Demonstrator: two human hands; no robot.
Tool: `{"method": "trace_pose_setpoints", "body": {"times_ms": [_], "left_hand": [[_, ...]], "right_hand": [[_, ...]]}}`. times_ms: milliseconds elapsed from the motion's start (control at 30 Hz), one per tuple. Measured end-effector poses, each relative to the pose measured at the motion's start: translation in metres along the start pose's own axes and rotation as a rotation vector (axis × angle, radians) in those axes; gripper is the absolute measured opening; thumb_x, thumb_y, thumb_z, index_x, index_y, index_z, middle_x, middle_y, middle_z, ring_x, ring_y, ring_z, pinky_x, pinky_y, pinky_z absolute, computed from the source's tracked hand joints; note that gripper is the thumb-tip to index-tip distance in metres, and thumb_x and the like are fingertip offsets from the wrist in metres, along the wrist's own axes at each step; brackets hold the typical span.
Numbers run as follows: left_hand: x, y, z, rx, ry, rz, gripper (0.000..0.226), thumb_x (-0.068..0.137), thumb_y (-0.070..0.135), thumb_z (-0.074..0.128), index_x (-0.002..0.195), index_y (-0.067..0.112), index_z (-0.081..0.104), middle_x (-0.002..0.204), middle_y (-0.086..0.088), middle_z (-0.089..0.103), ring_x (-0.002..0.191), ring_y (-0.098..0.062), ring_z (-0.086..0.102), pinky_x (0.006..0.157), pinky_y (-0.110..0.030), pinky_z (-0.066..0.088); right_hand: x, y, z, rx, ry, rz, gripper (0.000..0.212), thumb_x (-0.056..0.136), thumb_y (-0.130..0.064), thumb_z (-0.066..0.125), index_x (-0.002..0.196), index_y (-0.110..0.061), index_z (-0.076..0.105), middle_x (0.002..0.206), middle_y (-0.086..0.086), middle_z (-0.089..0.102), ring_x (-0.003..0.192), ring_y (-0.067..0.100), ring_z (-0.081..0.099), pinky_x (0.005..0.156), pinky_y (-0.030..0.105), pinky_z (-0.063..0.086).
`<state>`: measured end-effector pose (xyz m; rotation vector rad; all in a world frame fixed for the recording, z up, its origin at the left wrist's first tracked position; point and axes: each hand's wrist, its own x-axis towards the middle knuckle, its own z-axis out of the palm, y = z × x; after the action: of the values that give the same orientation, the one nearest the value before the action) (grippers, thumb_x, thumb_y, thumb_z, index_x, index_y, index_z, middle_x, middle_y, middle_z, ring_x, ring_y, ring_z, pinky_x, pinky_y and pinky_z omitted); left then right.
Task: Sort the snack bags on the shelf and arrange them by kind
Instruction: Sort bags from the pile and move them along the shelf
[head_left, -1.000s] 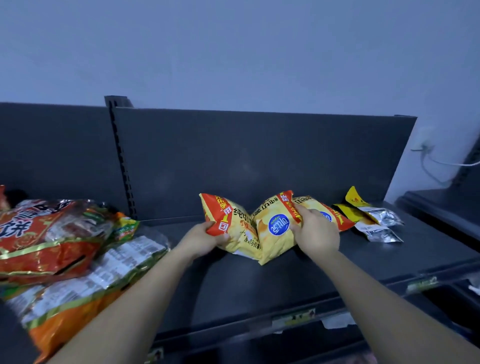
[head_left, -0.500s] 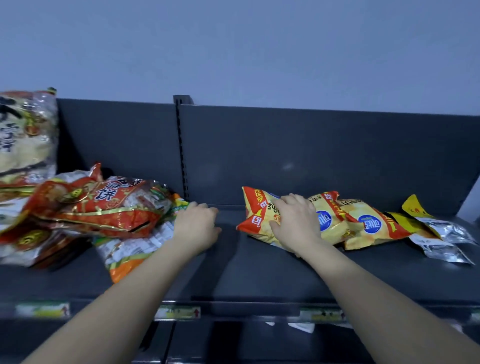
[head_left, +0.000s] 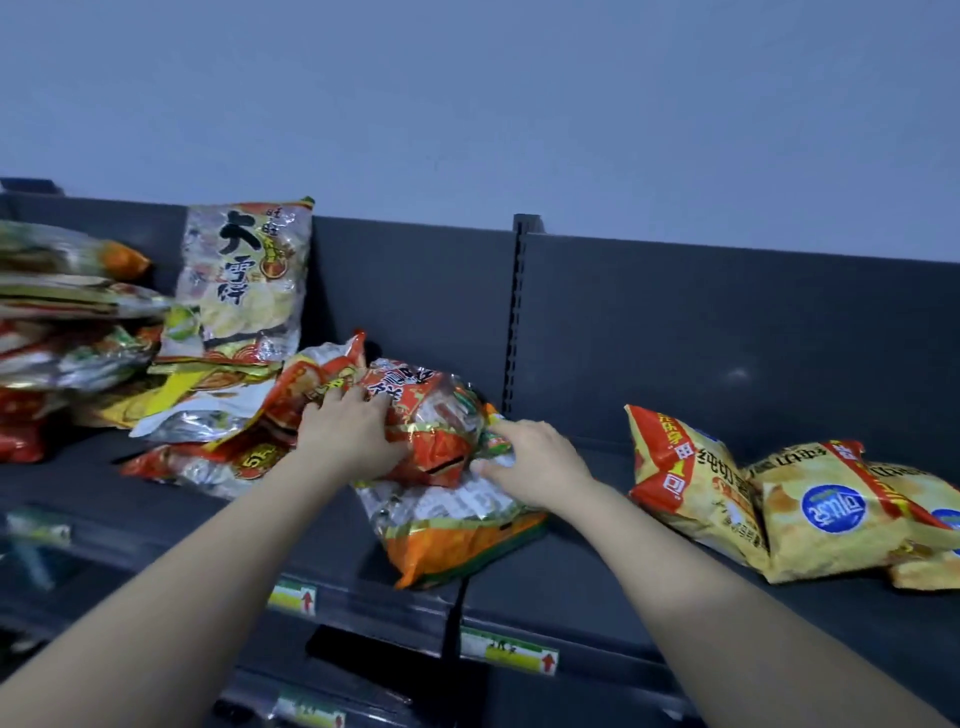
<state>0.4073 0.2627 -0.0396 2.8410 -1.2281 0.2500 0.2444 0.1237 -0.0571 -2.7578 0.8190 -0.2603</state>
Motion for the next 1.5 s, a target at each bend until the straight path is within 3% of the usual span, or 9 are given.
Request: {"method": "trace_pose_setpoints", "body": {"times_ms": [167,333,500,633,767,900,1133,1300,1500], "left_hand": [[0.022,-0.042,0.007,-0.178,-0.115,0.079,0.123,0.064,0.082,0.060,0.154,0.027,-0.003,0.160,-0.008,0.015,0.147,-0.030,0.015,0.116,-0.046,0.021],[0.047,-0.055,0.013,-0.275,-0.056,0.193,0.102,0.070,0.068,0.068,0.150,0.020,0.026,0.149,-0.005,0.035,0.139,-0.025,0.027,0.108,-0.042,0.034],[0.061,-0.061,0.015,-0.409,0.074,0.269,0.073,0.075,0.061,0.069,0.132,0.018,0.052,0.124,-0.003,0.053,0.123,-0.024,0.044,0.098,-0.039,0.043],[0.062,-0.056,0.003,-0.644,0.186,0.309,0.041,0.085,0.045,0.067,0.110,0.012,0.068,0.104,-0.005,0.061,0.099,-0.021,0.055,0.085,-0.032,0.042],[0.060,-0.046,0.003,-0.814,0.299,0.218,0.008,0.092,0.014,0.056,0.089,0.013,0.064,0.097,-0.006,0.064,0.095,-0.023,0.056,0.074,-0.028,0.034],[0.058,-0.033,0.025,-0.679,0.042,0.138,0.017,0.087,0.008,0.051,0.093,0.014,0.065,0.104,-0.007,0.066,0.100,-0.026,0.060,0.080,-0.030,0.047],[0.052,-0.014,0.063,-0.271,-0.475,0.070,0.097,0.073,0.078,0.055,0.142,0.013,0.034,0.145,-0.012,0.041,0.131,-0.032,0.042,0.107,-0.038,0.036],[0.048,-0.006,0.065,-0.597,-0.504,-0.051,0.066,0.052,0.069,0.080,0.087,0.022,0.049,0.105,0.000,0.063,0.103,-0.022,0.059,0.101,-0.042,0.042],[0.035,0.010,0.045,-0.932,-0.240,-0.093,0.041,0.065,0.032,0.087,0.091,0.021,0.057,0.094,0.002,0.067,0.090,-0.019,0.064,0.084,-0.036,0.053]], "right_hand": [[0.040,-0.041,0.018,0.490,-0.092,0.223,0.063,0.088,-0.067,0.048,0.127,-0.018,0.056,0.126,0.001,0.060,0.116,0.024,0.056,0.089,0.031,0.045],[0.074,-0.060,0.027,1.012,-0.045,0.504,0.111,0.040,-0.061,0.091,0.131,-0.014,0.049,0.120,0.005,0.064,0.103,0.025,0.065,0.089,0.041,0.055],[0.087,-0.074,0.023,1.161,0.204,0.627,0.055,0.062,-0.010,0.088,0.108,-0.006,0.058,0.099,0.013,0.069,0.086,0.028,0.069,0.076,0.041,0.059],[0.087,-0.082,0.003,1.057,0.458,0.510,0.030,0.064,-0.006,0.081,0.083,-0.023,0.065,0.090,-0.004,0.072,0.085,0.021,0.069,0.081,0.043,0.058],[0.064,-0.089,-0.028,0.649,0.659,0.276,0.031,0.076,-0.009,0.072,0.087,-0.033,0.056,0.082,-0.017,0.062,0.084,0.015,0.063,0.072,0.032,0.052],[0.046,-0.080,-0.039,0.353,0.840,0.128,0.034,0.083,-0.007,0.062,0.112,-0.025,0.062,0.095,-0.013,0.059,0.099,0.014,0.048,0.069,0.030,0.039],[0.020,-0.049,-0.034,0.287,0.871,0.170,0.040,0.086,-0.009,0.066,0.124,-0.018,0.060,0.107,-0.004,0.063,0.105,0.018,0.047,0.072,0.025,0.031],[0.010,-0.030,-0.027,0.351,0.862,0.242,0.036,0.085,-0.013,0.068,0.121,-0.017,0.062,0.105,-0.004,0.063,0.106,0.018,0.050,0.078,0.026,0.036],[-0.007,-0.025,-0.038,0.444,0.966,0.235,0.031,0.085,-0.008,0.066,0.114,-0.018,0.063,0.102,-0.006,0.060,0.089,0.010,0.053,0.072,0.024,0.038]]}}
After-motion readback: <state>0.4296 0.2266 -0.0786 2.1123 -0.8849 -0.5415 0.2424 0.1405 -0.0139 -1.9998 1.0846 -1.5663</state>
